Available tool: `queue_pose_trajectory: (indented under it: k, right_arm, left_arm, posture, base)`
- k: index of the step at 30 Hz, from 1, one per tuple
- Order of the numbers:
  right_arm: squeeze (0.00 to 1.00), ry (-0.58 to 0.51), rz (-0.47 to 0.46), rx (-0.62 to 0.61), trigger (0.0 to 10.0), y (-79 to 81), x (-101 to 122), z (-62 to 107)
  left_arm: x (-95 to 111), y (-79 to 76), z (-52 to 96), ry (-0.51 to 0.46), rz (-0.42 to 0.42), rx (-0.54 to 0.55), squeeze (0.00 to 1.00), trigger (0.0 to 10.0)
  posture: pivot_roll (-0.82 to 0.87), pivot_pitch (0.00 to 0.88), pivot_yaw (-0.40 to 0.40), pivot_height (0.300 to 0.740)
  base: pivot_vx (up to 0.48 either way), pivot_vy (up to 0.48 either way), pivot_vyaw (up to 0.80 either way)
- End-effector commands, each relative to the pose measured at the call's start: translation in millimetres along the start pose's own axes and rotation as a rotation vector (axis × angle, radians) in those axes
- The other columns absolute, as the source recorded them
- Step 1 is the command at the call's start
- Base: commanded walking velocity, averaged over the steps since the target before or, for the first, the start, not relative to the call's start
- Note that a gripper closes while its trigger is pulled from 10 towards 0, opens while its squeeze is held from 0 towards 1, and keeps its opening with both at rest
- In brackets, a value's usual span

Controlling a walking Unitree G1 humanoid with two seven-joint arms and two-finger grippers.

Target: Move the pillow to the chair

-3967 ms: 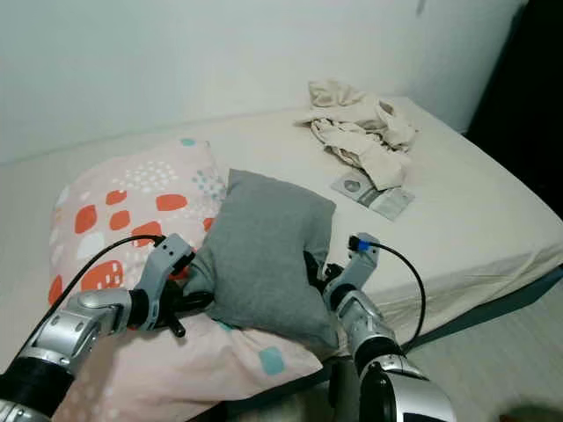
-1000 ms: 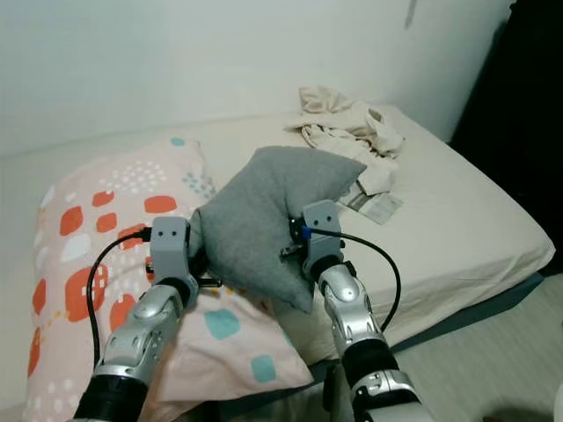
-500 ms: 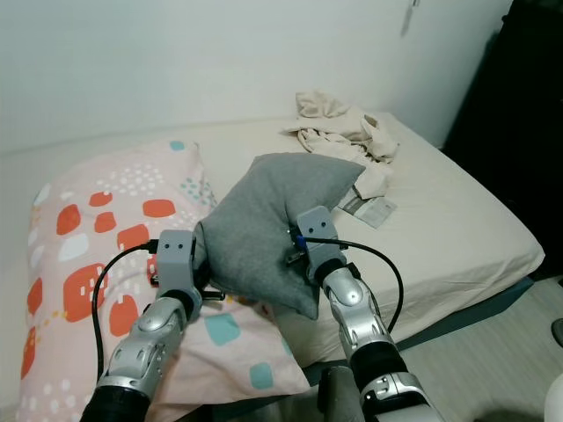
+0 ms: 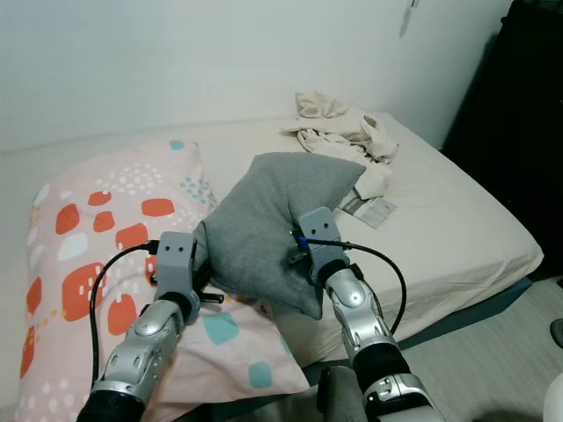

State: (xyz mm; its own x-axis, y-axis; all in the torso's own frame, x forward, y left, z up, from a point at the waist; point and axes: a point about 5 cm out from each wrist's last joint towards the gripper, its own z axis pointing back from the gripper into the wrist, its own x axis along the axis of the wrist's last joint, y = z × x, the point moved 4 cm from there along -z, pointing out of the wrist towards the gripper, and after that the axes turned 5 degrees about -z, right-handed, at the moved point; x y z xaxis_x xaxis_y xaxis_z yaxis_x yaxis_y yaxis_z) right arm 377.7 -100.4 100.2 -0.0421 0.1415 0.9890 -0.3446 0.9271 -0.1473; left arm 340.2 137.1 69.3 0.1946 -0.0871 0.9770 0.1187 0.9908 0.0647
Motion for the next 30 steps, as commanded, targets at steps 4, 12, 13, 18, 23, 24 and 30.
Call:
queue_pose_trajectory:
  k: [4,12,13,18,23,24,30]
  right_arm:
    - [0.00,-0.047,0.018,-0.037,10.0,-12.3,7.6,3.5]
    - [0.00,-0.040,0.020,-0.040,10.0,-14.0,6.4,3.9]
    - [0.00,-0.040,0.020,-0.040,10.0,-14.0,6.4,3.9]
    - [0.00,0.021,0.000,-0.020,10.0,-6.4,-6.5,4.0]
    - [0.00,0.077,-0.050,-0.029,10.0,-2.1,-22.2,8.0]
    - [0.00,0.078,-0.053,-0.035,10.0,-2.6,-23.0,8.6]
    - [0.00,0.070,-0.072,-0.052,10.0,-7.5,-22.1,9.7]
  left_arm:
    - [2.1,8.1,0.4,-0.013,0.000,0.030,0.00,10.0]
    - [2.4,5.9,-0.3,-0.011,-0.005,0.021,0.00,10.0]
    - [2.4,5.9,-0.3,-0.011,-0.005,0.021,0.00,10.0]
    - [-1.3,6.3,0.9,-0.006,-0.013,0.021,0.00,10.0]
    - [-13.6,9.1,4.3,0.024,-0.035,0.026,0.00,10.0]
    - [-16.0,10.3,5.3,0.031,-0.035,0.029,0.00,10.0]
    - [-20.2,12.3,7.2,0.045,-0.030,0.038,0.00,10.0]
  posture:
    - [-0.02,0.054,-0.064,0.602]
    - [-0.02,0.056,-0.061,0.642]
    - [-0.02,0.056,-0.061,0.642]
    - [-0.02,0.054,-0.059,0.642]
    - [-0.01,0.043,-0.064,0.642]
    - [-0.01,0.043,-0.064,0.642]
    - [-0.01,0.035,-0.066,0.642]
  base:
    - [0.000,0.000,0.00]
    - [0.000,0.000,0.00]
    - [0.000,0.000,0.00]
    - [0.000,0.000,0.00]
    - [0.000,0.000,0.00]
    - [0.000,0.000,0.00]
    - [0.000,0.000,0.00]
